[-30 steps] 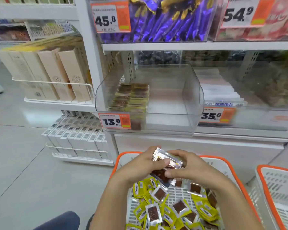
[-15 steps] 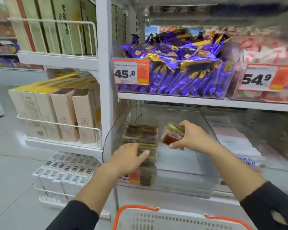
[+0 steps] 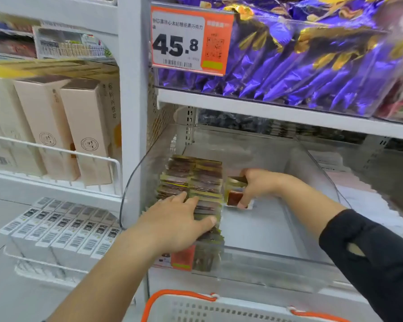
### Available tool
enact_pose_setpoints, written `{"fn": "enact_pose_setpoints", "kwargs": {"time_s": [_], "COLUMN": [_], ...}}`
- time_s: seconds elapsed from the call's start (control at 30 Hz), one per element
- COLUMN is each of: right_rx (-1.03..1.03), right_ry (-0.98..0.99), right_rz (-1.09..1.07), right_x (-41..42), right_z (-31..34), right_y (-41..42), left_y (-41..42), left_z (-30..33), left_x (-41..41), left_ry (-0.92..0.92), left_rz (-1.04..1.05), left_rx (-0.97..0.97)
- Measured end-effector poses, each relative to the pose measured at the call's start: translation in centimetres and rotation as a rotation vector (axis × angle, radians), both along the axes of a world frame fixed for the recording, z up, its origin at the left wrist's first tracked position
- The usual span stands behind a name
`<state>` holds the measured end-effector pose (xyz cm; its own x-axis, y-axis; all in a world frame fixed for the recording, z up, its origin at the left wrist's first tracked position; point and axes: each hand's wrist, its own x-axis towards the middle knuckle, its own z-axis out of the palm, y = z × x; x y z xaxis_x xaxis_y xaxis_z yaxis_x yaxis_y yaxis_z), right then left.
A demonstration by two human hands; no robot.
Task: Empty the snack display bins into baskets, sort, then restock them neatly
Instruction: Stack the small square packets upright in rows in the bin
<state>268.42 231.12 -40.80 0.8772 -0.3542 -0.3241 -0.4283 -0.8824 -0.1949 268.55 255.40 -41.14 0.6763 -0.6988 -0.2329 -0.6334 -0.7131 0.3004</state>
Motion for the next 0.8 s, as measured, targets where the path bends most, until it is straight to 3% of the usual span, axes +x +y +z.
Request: {"fn": "enact_pose_setpoints", "kwargs": {"time_s": [0.17, 0.33, 0.57, 0.8], "right_rx": [-0.083, -0.052, 0.027, 0.167], "right_ry": [0.007, -0.166, -0.145, -0.26], "right_rz": [-0.135, -0.111, -0.191, -0.493], "right_x": [1.1, 3.1, 3.2, 3.8], "right_z": [0.4, -0.3, -0.5, -1.5], "right_y": [-0.7, 0.5, -0.5, 0.0], "left_y": [0.0, 0.1, 0.0, 0.0], "left_z": [0.0, -0.1, -0.3, -0.4], "left_x": [-0.1, 0.0, 0.1, 0.1], "left_ry": [0.007, 0.006, -0.001, -0.005], "left_rz": [0.003, 0.001, 0.004, 0.007], "left_rx": [0.007, 0.005, -0.006, -0.002]}}
